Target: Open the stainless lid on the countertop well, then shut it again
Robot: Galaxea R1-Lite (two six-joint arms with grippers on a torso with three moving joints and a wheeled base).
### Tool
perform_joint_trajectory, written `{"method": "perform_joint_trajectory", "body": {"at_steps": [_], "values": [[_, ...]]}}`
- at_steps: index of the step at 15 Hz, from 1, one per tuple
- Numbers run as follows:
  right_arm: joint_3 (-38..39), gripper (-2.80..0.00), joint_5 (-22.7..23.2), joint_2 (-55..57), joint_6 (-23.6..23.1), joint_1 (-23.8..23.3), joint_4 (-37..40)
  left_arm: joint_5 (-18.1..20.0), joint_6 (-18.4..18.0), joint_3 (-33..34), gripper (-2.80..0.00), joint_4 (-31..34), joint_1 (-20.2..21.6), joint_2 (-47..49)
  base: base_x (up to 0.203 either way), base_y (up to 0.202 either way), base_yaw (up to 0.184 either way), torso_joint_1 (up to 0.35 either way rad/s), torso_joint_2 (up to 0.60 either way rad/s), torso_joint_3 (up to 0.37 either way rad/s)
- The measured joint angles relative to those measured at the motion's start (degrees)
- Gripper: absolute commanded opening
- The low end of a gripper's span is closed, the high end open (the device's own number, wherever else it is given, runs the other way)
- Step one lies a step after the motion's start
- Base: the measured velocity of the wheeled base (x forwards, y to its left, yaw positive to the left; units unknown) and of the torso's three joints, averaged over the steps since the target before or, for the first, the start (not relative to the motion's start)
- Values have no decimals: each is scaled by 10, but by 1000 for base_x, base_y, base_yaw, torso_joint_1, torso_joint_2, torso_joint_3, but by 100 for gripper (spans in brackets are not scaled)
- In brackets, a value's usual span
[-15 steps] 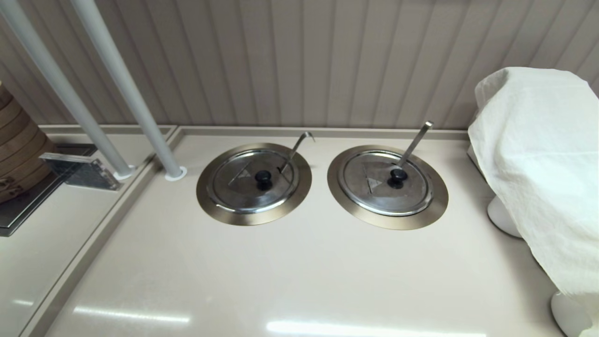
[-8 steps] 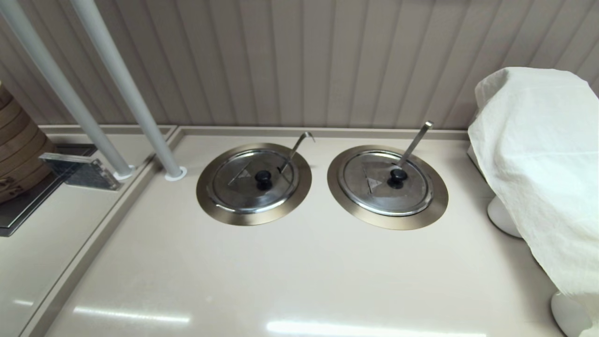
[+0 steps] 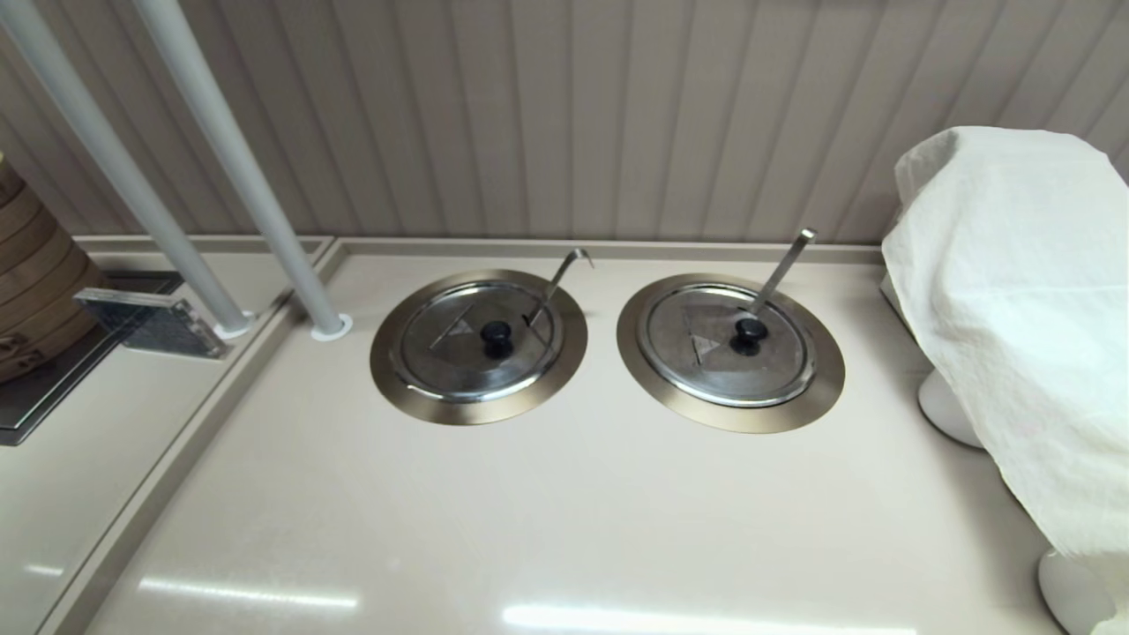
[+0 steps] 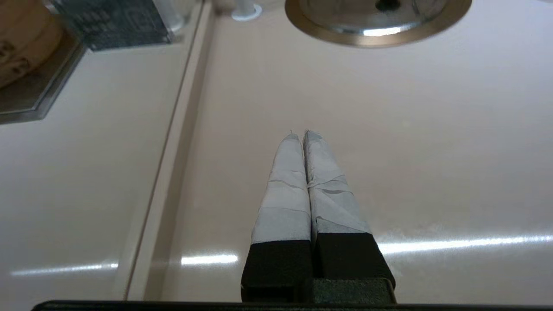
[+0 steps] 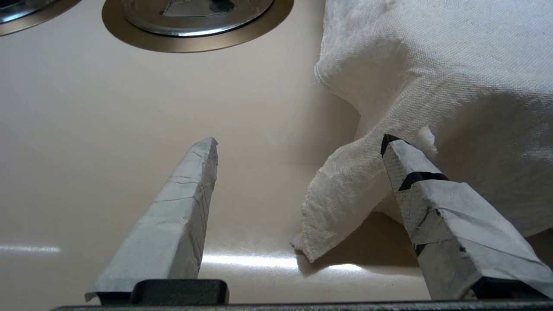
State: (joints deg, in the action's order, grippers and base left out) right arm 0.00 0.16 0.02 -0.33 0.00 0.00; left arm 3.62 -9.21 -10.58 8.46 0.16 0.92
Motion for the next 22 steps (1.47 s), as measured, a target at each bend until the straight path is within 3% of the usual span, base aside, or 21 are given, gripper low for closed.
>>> {"method": "perform_joint_trajectory", "body": {"at_steps": [3,5,7,22], "values": [[0,0,0,0,0,0,0,2,-16,60,-280,-1,0,-8,0,0,0,0,0,0],[0,0,0,0,0,0,0,-17,1,74,-280,-1,0,-10,0,0,0,0,0,0],[0,0,0,0,0,0,0,-25,22,77,-280,-4,0,-10,0,0,0,0,0,0],[0,0,0,0,-2,0,0,-25,24,79,-280,-1,0,-10,0,0,0,0,0,0]]}}
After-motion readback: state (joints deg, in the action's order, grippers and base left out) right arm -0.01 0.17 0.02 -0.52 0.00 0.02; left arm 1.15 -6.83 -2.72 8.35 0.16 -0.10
